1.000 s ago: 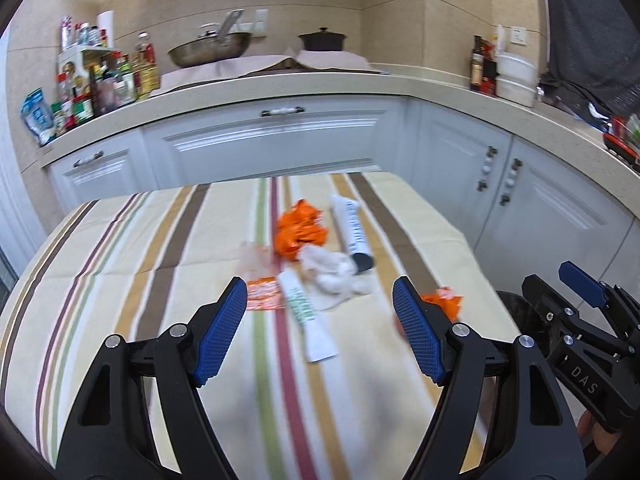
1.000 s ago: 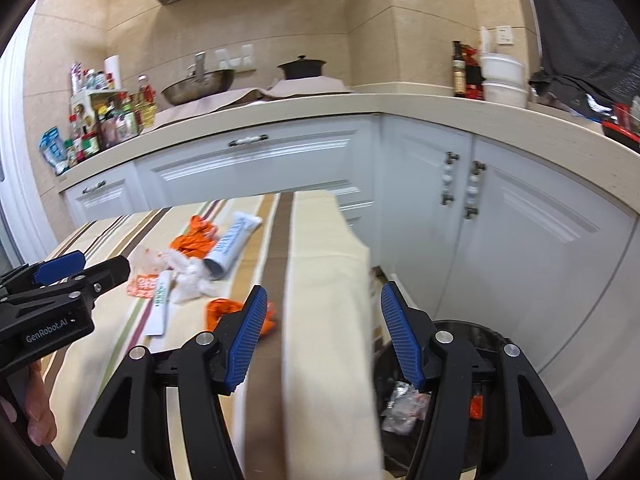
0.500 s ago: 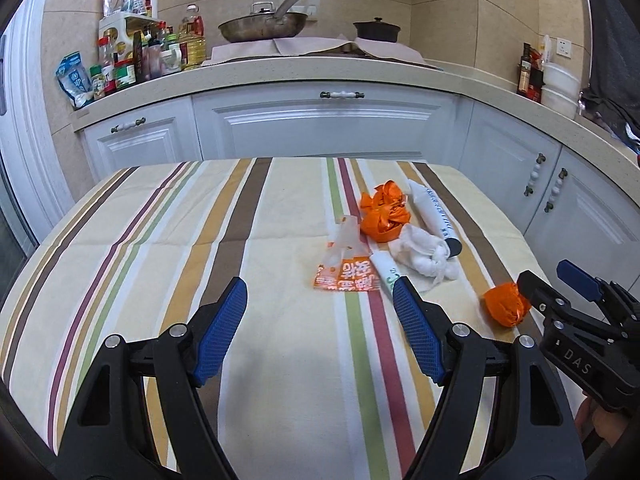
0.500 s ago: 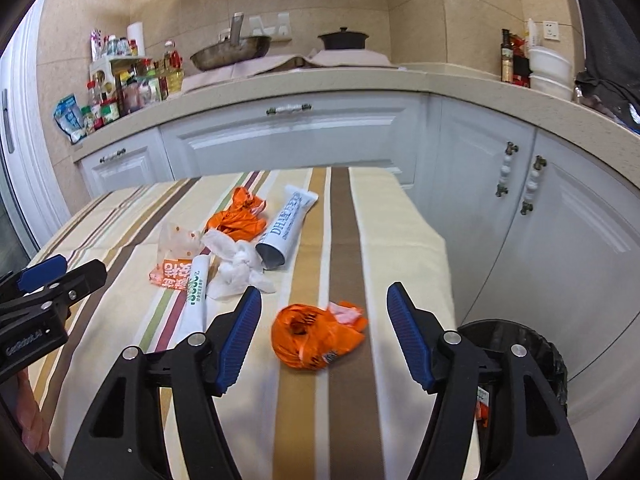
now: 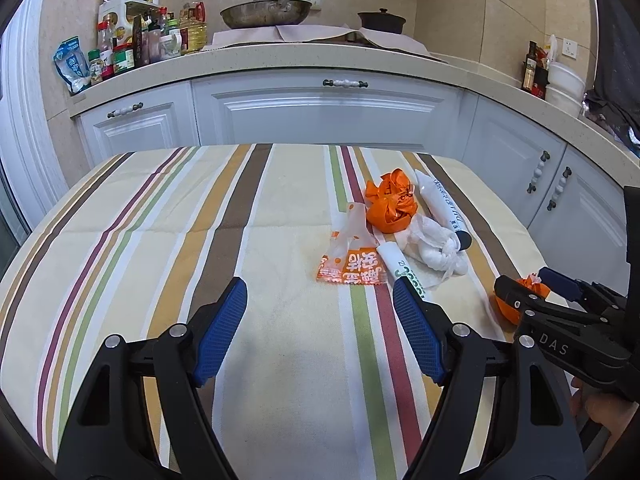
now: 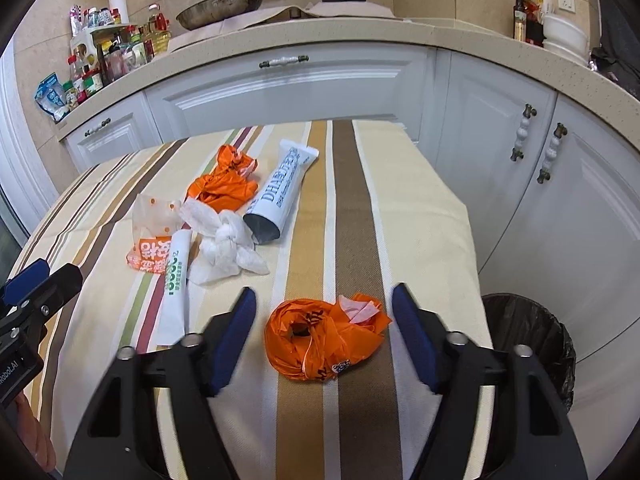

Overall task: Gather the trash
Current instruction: 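Grasp the orange plastic bag with the right tool while the left tool grasps the white-green tube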

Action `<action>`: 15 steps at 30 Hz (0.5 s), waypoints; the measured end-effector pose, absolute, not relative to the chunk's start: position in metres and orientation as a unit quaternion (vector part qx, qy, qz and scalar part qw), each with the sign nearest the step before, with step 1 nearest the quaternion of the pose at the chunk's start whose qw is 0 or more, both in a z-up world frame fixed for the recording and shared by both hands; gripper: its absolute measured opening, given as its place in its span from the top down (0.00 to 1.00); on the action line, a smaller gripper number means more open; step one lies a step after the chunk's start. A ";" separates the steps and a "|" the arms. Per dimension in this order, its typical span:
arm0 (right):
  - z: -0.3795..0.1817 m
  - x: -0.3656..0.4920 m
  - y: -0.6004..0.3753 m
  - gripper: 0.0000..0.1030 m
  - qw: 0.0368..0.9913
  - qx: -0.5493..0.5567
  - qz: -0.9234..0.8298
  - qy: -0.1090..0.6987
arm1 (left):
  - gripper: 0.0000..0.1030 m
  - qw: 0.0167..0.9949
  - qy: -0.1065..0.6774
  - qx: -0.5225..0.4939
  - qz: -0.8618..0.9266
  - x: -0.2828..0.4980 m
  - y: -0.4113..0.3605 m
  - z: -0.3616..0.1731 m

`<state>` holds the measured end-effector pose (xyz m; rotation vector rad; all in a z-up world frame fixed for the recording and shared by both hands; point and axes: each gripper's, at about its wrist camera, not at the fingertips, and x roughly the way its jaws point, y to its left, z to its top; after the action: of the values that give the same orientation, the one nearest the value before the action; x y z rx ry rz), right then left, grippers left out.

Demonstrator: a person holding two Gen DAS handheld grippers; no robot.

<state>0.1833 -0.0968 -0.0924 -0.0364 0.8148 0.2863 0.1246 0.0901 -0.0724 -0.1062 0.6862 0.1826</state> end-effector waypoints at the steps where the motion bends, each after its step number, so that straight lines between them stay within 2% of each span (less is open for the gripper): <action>1: -0.093 0.184 -0.096 0.43 0.907 -0.017 0.142 0.397 | 0.29 0.936 0.336 -0.052 0.089 0.125 0.090 -0.073; 7: -0.091 0.180 -0.097 0.48 0.908 -0.014 0.150 0.391 | 0.29 0.935 0.341 -0.048 0.085 0.126 0.084 -0.076; 15: -0.076 0.166 -0.114 0.49 0.926 -0.012 0.136 0.351 | 0.29 0.935 0.344 -0.038 0.073 0.130 0.065 -0.077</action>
<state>0.1664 -0.1138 -0.0755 -0.0251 0.7201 0.2779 0.1304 0.0654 -0.0773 -0.0773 0.7037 0.1503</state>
